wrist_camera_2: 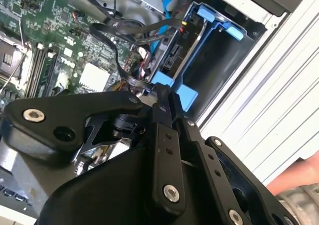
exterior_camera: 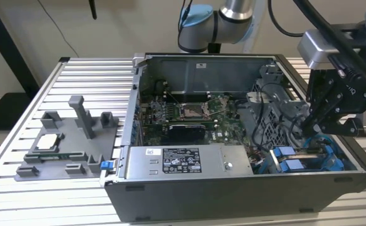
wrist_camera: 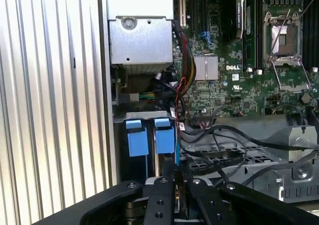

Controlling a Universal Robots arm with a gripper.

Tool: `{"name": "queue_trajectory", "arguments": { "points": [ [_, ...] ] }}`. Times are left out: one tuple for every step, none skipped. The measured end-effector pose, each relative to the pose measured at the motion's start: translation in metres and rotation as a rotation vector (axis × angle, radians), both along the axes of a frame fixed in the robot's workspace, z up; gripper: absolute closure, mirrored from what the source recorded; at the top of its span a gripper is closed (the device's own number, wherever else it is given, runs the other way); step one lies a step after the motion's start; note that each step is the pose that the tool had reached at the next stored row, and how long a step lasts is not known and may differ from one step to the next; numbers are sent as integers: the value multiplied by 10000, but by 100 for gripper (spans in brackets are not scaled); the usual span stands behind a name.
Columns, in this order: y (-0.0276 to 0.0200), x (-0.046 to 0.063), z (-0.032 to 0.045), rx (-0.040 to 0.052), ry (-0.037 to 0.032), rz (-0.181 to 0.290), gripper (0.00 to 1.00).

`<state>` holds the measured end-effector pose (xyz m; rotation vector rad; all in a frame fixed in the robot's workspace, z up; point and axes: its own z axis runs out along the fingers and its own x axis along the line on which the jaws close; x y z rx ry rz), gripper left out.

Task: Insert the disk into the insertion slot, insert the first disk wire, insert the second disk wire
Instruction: 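Insert the second disk wire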

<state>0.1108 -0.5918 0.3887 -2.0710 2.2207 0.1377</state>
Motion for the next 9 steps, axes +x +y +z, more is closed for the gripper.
{"name": "queue_trajectory", "arguments": {
  "points": [
    [-7,-1,-9,2,0,1,100],
    [-13,-2,-18,3,0,0,100],
    [-15,-2,-24,2,0,0,100],
    [-16,-3,-25,-2,0,0,100],
    [-16,-3,-25,-3,0,0,100],
    [-16,-3,-27,0,0,0,100],
    [-16,-3,-27,0,0,0,100],
    [-16,-2,-28,1,0,0,100],
    [-16,-3,-28,0,0,0,100]
  ]
}}
